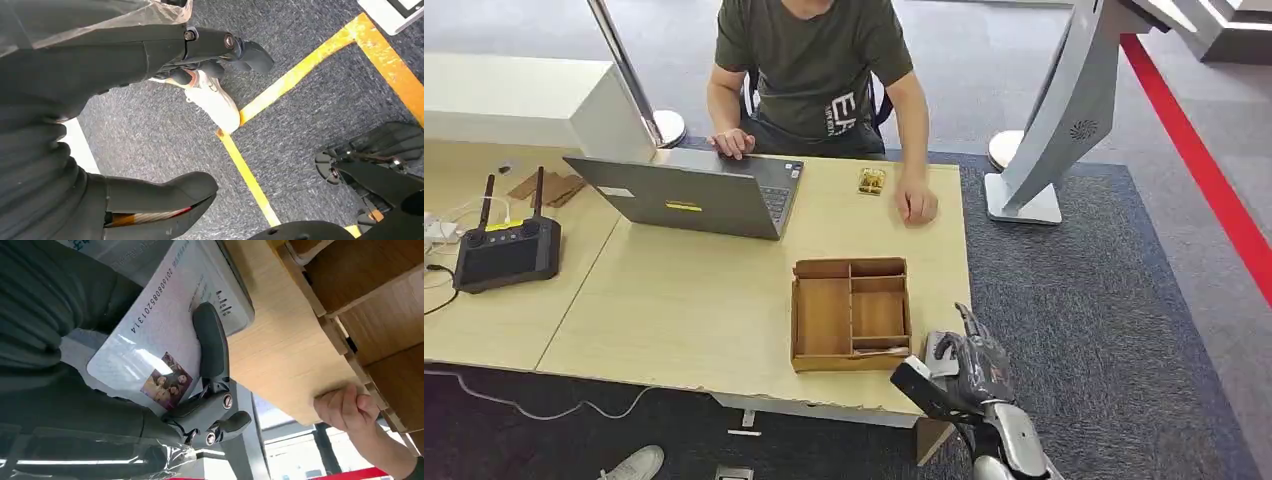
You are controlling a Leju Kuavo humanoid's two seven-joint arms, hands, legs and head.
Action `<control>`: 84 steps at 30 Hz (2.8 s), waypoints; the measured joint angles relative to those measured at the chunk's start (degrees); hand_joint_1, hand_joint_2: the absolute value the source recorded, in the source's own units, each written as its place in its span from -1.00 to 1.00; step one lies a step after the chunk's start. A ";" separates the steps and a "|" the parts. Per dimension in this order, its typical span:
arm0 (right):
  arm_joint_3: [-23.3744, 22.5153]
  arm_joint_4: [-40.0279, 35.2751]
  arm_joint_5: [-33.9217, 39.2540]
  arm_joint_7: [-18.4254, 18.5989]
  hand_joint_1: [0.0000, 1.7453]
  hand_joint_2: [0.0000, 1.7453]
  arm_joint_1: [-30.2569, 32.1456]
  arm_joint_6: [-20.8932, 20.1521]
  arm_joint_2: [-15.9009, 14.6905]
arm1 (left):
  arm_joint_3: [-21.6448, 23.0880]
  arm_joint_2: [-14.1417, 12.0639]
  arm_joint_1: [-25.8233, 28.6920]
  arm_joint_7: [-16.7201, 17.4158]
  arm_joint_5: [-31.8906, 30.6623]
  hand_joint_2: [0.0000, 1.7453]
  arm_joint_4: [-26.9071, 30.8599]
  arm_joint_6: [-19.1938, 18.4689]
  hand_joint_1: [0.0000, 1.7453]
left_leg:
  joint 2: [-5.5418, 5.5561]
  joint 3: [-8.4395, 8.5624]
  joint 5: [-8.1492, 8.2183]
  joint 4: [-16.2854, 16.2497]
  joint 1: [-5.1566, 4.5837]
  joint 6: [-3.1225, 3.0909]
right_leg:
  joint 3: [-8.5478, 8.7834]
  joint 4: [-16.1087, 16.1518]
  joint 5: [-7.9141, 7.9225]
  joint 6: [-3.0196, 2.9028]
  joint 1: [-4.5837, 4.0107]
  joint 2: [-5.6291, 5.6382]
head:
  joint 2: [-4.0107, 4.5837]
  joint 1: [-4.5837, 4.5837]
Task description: Pass the card to the sensor for recognition and then transmit it.
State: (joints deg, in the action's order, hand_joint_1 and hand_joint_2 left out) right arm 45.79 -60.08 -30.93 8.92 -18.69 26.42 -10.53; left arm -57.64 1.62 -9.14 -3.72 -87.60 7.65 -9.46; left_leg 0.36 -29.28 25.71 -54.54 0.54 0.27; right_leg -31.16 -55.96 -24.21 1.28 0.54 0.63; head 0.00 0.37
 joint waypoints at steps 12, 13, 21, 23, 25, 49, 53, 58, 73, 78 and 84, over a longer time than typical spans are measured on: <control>-0.94 -0.20 -4.81 1.31 1.00 1.00 -0.09 0.85 0.63 | -0.48 -0.02 0.04 -0.02 -0.20 1.00 0.02 0.00 -1.00 | 0.00 0.00 -0.01 0.00 0.00 0.00 | -0.01 0.00 0.00 0.00 0.00 0.00 | 0.00 0.00; -1.29 -1.18 -5.53 1.84 1.00 1.00 0.01 0.83 0.41 | -0.50 -0.02 0.07 -0.07 -0.33 1.00 0.02 0.00 -1.00 | 0.00 -0.01 -0.01 0.00 0.00 0.00 | -0.01 -0.01 0.00 0.00 0.00 0.00 | 0.00 0.00; -4.81 -10.51 -11.82 3.08 1.00 1.00 -0.06 0.72 -1.03 | -0.90 -0.02 0.02 -0.20 -1.03 1.00 0.02 -0.26 -1.00 | 0.00 -0.02 0.00 0.00 0.00 0.00 | -0.02 0.00 0.00 0.00 0.01 0.00 | 0.00 0.00; -5.35 -12.89 -13.02 3.02 1.00 1.00 -0.26 0.40 -1.20 | -0.90 -0.02 -0.07 -0.20 -1.18 1.00 0.00 -0.55 -1.00 | 0.00 -0.02 0.00 0.00 0.00 0.00 | -0.02 0.00 0.00 0.00 0.00 0.00 | 0.00 0.00; -5.88 -15.23 -14.20 2.84 1.00 1.00 -0.54 0.24 -1.27 | -0.90 -0.02 -0.19 -0.20 -1.35 1.00 0.00 -0.90 -1.00 | 0.00 -0.02 0.00 0.00 0.00 0.00 | -0.03 -0.01 0.00 0.00 0.00 0.00 | 0.00 0.02; -4.57 -3.52 -4.00 -2.87 1.00 1.00 -20.57 -5.35 10.75 | 1.79 0.57 -3.28 2.12 -1.46 1.00 0.02 -4.41 -1.00 | 0.05 -0.11 -0.10 0.00 0.01 0.09 | -0.11 -0.07 0.06 -0.04 -0.01 0.00 | 0.00 0.02; -4.70 0.41 -2.27 -2.25 1.00 1.00 -23.30 -5.40 11.58 | 2.97 0.74 -3.90 2.56 -1.46 1.00 0.02 -5.05 -1.00 | 0.05 -0.11 -0.11 0.00 0.01 0.08 | -0.10 -0.06 0.07 -0.03 -0.01 -0.01 | 0.00 0.00; -4.76 3.91 -1.53 -2.25 1.00 1.00 -24.58 -4.81 12.26 | 3.83 0.92 -4.16 2.73 -1.46 1.00 0.02 -5.14 -1.00 | 0.06 -0.11 -0.10 0.00 0.01 0.08 | -0.11 -0.06 0.07 -0.03 -0.01 -0.01 | 0.00 0.00; -4.94 9.99 -1.70 -2.75 1.00 1.00 -25.23 -3.95 13.25 | 5.36 0.96 -4.20 2.75 -1.46 1.00 0.02 -5.14 -1.00 | 0.05 -0.11 -0.11 0.00 0.01 0.08 | -0.12 -0.06 0.07 -0.03 -0.01 0.00 | 0.00 0.00; -5.14 10.75 -1.62 -2.89 1.00 1.00 -25.28 -3.93 13.27 | 5.42 0.96 -4.20 2.75 -1.46 1.00 0.02 -5.14 -1.00 | 0.05 -0.11 -0.10 0.00 0.01 0.08 | -0.12 -0.07 0.07 -0.03 -0.01 0.00 | 0.00 0.02; -5.20 11.60 -1.62 -2.88 1.00 1.00 -25.42 -3.93 13.46 | 5.53 0.96 -4.19 2.75 -1.46 1.00 0.02 -5.14 -1.00 | 0.05 -0.12 -0.10 0.00 0.02 0.08 | -0.13 -0.07 0.07 -0.03 -0.01 0.00 | 0.00 0.02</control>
State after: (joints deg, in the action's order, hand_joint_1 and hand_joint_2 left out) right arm 40.59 -48.48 -32.54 6.03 -44.11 22.49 2.93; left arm -52.11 2.58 -13.32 -0.96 -89.07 7.67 -14.60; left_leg 0.40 -29.40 25.61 -54.55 0.56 0.36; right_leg -31.29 -56.02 -24.14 1.25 0.53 0.63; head 0.00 0.39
